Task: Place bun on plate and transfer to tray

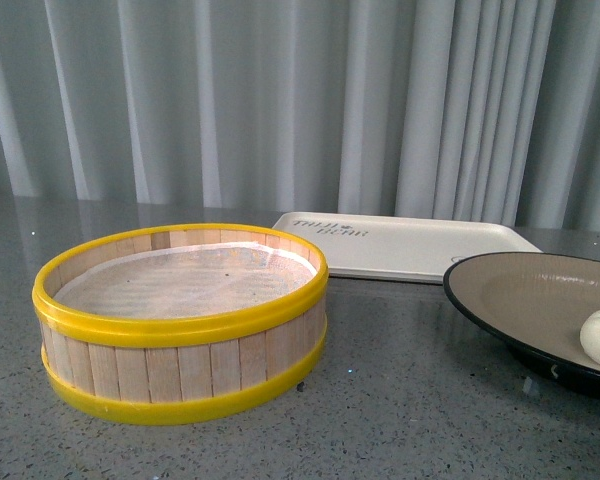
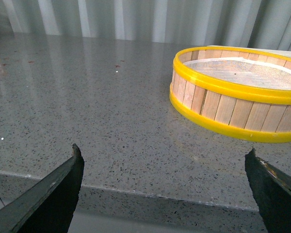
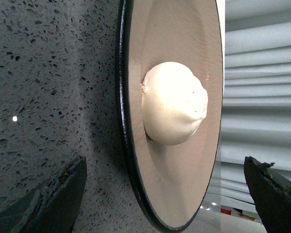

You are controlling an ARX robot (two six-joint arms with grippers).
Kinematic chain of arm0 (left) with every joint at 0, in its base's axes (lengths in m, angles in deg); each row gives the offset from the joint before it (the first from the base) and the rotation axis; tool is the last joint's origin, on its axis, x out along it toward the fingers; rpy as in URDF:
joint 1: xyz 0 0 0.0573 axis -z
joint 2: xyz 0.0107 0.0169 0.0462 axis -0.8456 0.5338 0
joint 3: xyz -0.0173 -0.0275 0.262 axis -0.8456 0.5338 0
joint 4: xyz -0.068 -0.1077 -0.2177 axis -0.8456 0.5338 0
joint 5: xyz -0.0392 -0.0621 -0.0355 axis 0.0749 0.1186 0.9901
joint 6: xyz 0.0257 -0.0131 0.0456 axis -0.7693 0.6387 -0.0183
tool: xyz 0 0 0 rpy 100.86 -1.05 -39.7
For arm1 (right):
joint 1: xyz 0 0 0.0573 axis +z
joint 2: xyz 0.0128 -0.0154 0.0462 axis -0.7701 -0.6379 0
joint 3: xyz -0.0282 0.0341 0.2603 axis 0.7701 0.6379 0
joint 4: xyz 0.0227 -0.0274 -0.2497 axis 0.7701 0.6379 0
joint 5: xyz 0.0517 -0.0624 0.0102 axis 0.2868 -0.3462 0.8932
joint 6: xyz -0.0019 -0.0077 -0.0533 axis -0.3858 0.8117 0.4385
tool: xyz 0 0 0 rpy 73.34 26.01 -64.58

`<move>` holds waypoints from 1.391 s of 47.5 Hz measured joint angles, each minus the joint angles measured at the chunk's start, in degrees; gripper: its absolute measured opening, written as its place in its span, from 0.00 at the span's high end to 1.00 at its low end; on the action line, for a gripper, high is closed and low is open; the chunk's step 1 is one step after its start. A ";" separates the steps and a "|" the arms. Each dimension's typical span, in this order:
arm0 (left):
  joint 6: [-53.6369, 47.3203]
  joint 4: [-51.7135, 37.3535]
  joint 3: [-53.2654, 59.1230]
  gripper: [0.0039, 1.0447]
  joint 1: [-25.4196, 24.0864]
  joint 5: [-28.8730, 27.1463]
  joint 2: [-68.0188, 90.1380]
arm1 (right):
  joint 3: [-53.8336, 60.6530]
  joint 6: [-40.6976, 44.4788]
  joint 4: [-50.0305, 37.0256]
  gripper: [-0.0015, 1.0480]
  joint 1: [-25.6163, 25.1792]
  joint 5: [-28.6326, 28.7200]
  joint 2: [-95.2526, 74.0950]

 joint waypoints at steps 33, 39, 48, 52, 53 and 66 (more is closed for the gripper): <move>0.00 0.00 0.00 0.06 0.00 0.00 0.00 | 0.50 4.74 -2.36 0.95 -2.14 2.25 -1.77; 0.00 0.00 0.00 0.06 0.00 0.00 0.00 | 1.55 6.78 -2.27 0.98 -2.12 2.84 0.63; 0.00 0.00 0.00 0.06 0.00 0.00 0.00 | 2.78 11.34 -2.58 0.98 -1.84 3.93 3.32; 0.00 0.00 0.00 0.06 0.00 0.00 0.00 | 2.40 13.64 -2.51 0.98 -1.68 4.42 4.39; 0.00 0.00 0.00 0.06 0.00 -0.02 0.00 | 2.16 14.19 -2.45 0.98 -1.68 4.63 4.44; 0.00 0.00 0.00 0.06 0.00 0.00 0.00 | -10.82 18.91 -4.04 0.98 -3.72 7.21 -4.44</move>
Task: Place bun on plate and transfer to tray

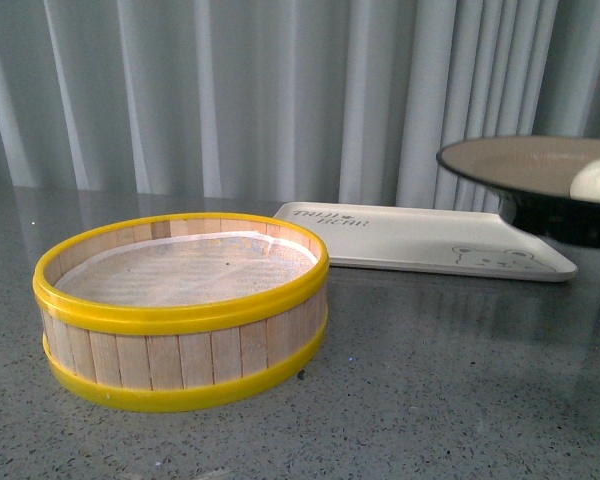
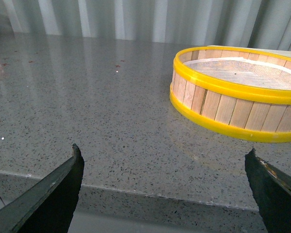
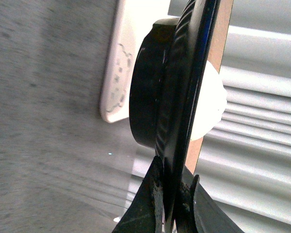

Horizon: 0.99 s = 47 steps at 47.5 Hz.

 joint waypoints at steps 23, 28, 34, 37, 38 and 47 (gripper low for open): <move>0.00 0.00 0.00 0.06 0.00 0.00 0.00 | -28.68 -4.04 -0.87 0.98 0.46 4.72 -30.01; 0.00 0.00 0.00 0.06 0.00 0.00 0.00 | -31.17 -4.44 -1.60 0.98 0.70 3.98 -34.21; 0.00 0.00 0.00 0.06 0.00 0.00 0.00 | -33.83 -3.93 -1.09 0.98 1.09 4.02 -37.75; 0.00 0.00 0.00 0.06 0.00 0.00 0.00 | -34.69 -3.37 -1.07 0.98 1.38 4.04 -38.80; 0.00 0.00 0.00 0.06 0.00 0.00 0.00 | -34.93 -3.37 -1.07 0.98 1.46 4.04 -39.21; 0.00 0.00 0.00 0.06 0.00 0.00 0.00 | -37.55 -2.73 -0.76 0.98 2.47 3.74 -42.86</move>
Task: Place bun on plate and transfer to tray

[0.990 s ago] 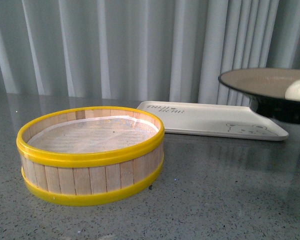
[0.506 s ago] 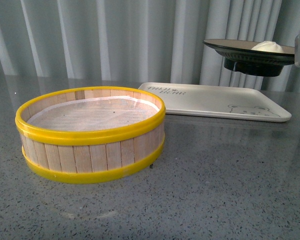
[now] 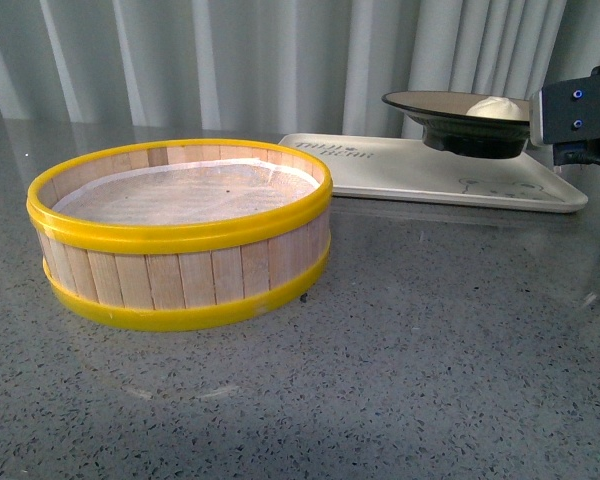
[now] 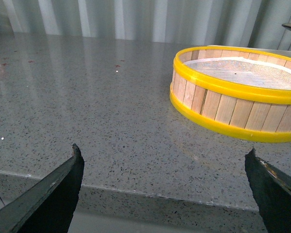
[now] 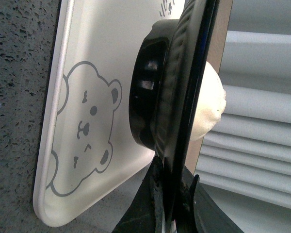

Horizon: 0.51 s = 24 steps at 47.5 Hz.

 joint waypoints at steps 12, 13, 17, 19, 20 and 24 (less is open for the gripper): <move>0.00 0.00 0.00 0.06 0.00 0.00 0.00 | -1.90 0.70 1.07 0.98 -0.02 -0.79 -2.99; 0.00 0.00 0.00 0.06 0.00 0.00 0.00 | -1.90 0.70 1.09 0.98 -0.04 -0.79 -3.04; 0.00 0.00 0.00 0.06 0.00 0.00 0.00 | -1.92 0.92 1.60 0.98 -0.11 -0.81 -3.28; 0.00 0.00 0.00 0.06 0.00 0.00 0.00 | -1.92 0.96 1.73 0.98 -0.13 -0.81 -3.39; 0.00 0.00 0.00 0.06 0.00 0.00 0.00 | -1.92 1.03 1.73 0.98 -0.15 -0.79 -3.54; 0.00 0.00 0.00 0.06 0.00 0.00 0.00 | -1.92 1.09 1.68 0.98 -0.17 -0.81 -4.00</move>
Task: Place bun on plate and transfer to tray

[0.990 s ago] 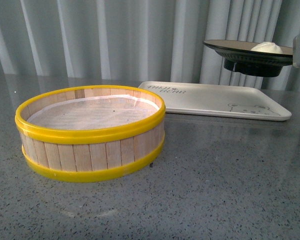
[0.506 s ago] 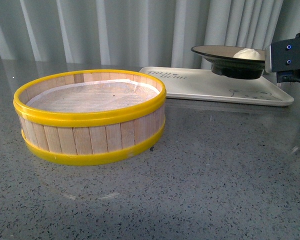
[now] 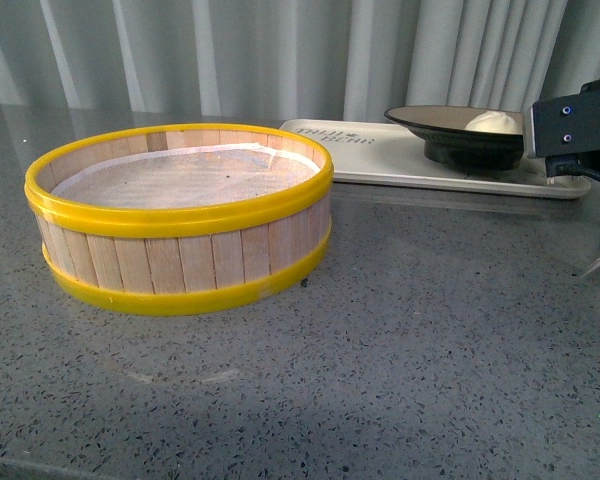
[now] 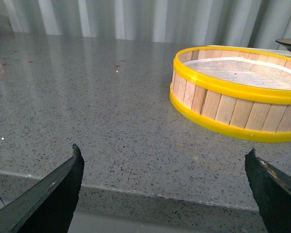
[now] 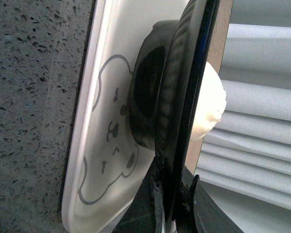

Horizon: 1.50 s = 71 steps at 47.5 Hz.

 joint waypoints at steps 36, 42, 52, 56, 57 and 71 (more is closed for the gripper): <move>0.00 0.00 0.00 0.06 0.00 0.00 0.00 | -1.07 -1.01 0.55 0.51 -0.70 -1.07 -1.03; 0.00 0.00 0.00 0.06 0.00 0.00 0.00 | -0.85 -1.92 0.35 0.34 -0.70 -0.35 -0.57; 0.00 0.00 0.00 0.06 0.00 0.00 0.00 | 1.33 -5.20 1.95 0.06 -0.35 0.44 2.75; 0.00 0.00 0.00 0.06 0.00 0.00 0.00 | 2.78 -6.86 2.38 0.09 -0.11 0.96 4.55; 0.00 0.00 0.00 0.06 0.00 0.00 0.00 | 3.34 -7.50 2.47 0.09 0.00 1.18 5.20; 0.00 0.00 0.00 0.06 0.00 0.00 0.00 | 12.90 -31.87 -3.34 0.08 1.70 2.99 20.22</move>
